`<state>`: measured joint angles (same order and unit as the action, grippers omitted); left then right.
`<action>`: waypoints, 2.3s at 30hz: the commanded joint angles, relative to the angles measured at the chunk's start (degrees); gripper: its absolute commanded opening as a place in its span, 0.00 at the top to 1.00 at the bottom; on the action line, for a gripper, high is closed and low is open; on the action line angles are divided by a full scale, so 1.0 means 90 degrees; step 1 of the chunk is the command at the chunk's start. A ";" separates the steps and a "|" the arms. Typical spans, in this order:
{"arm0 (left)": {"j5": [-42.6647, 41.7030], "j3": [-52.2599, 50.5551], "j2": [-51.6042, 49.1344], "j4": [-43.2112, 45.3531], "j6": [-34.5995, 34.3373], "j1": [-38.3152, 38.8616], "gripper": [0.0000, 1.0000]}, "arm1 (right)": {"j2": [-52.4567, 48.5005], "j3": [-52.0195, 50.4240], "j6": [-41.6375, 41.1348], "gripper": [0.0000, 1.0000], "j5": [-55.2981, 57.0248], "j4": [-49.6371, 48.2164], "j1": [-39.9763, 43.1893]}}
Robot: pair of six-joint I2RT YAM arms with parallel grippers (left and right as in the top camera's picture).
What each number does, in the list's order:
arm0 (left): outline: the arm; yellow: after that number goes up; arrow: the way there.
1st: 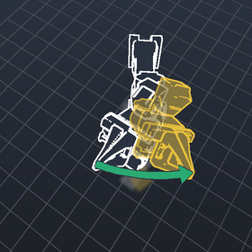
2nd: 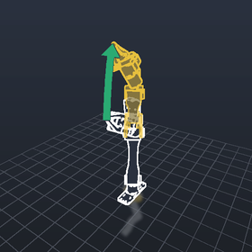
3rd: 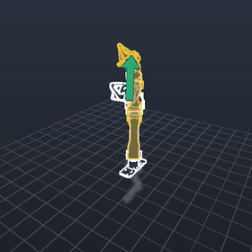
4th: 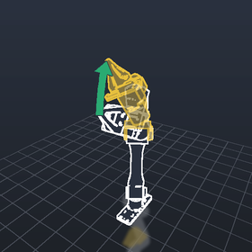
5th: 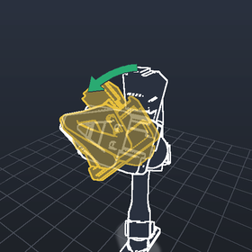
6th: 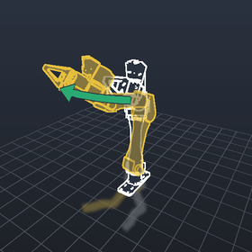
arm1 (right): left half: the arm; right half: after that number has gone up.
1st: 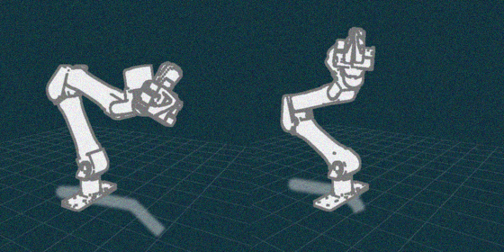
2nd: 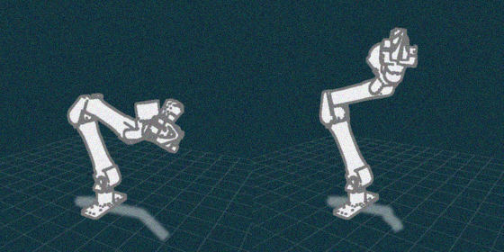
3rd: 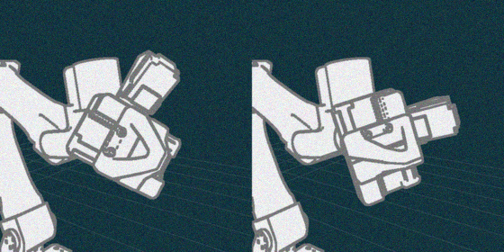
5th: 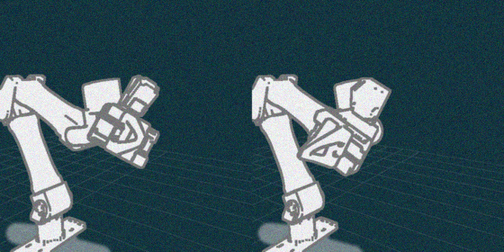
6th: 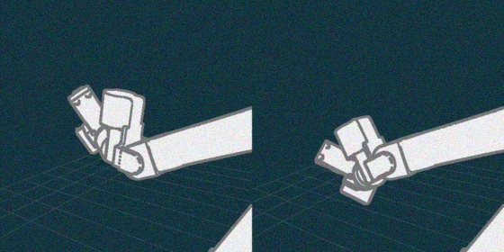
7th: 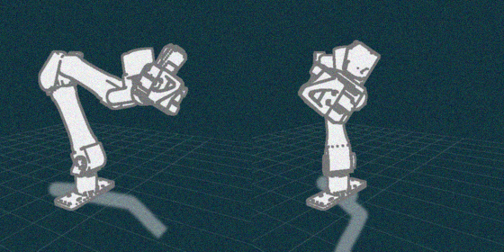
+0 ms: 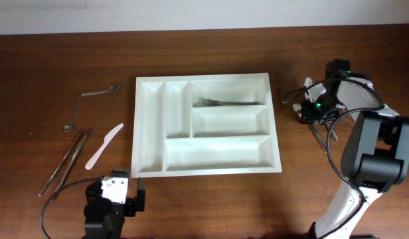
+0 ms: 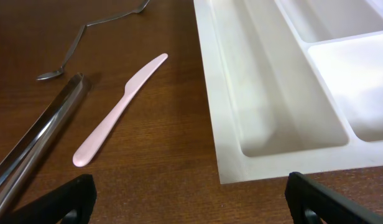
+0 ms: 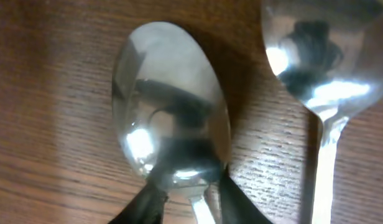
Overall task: Pack container
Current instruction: 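Lower the right gripper and grasp the nearer silver spoon's handle, then carry the spoon with the right gripper over the tray's middle compartment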
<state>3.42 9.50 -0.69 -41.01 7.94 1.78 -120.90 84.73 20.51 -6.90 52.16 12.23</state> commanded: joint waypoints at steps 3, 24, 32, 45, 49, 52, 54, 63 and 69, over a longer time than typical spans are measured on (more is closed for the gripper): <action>0.0051 -0.0019 0.0044 -0.0024 0.0083 0.0022 0.01 | -0.0257 -0.0083 -0.0002 0.89 -0.0039 0.0005 -0.0022; 0.0051 -0.0019 0.0044 -0.0024 0.0083 0.0022 0.01 | -0.0250 0.0454 -0.0170 0.96 -0.0187 0.0483 -0.0029; 0.0051 -0.0019 0.0044 -0.0024 0.0083 0.0022 0.01 | -0.0250 0.1498 -0.0170 0.96 -0.0359 0.1285 -0.0029; 0.0051 -0.0019 0.0044 -0.0024 0.0083 0.0022 0.01 | -0.0211 0.3172 0.0503 0.96 -0.0933 0.2552 -0.0597; 0.0051 -0.0019 0.0044 -0.0024 0.0083 0.0022 0.01 | -0.0202 0.3847 0.1290 0.96 -0.1375 0.3140 -0.1035; 0.0051 -0.0019 0.0044 -0.0024 0.0083 0.0022 0.01 | -0.0202 0.4163 0.2045 0.96 -0.1644 0.3475 -0.1440; 0.0051 -0.0019 0.0044 -0.0024 0.0083 0.0022 0.01 | -0.0202 0.4194 0.2402 0.96 -0.1693 0.3536 -0.1705; 0.0051 -0.0019 0.0044 -0.0024 0.0083 0.0022 0.01 | -0.0204 0.4187 0.4056 0.96 -0.1690 0.3682 -0.2730; 0.0051 -0.0019 0.0044 -0.0024 0.0083 0.0022 0.01 | -0.0223 0.4175 0.5039 0.96 -0.1693 0.3682 -0.3157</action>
<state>3.42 9.50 -0.69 -41.01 7.94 1.78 -123.00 121.40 58.37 -20.71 85.14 -14.81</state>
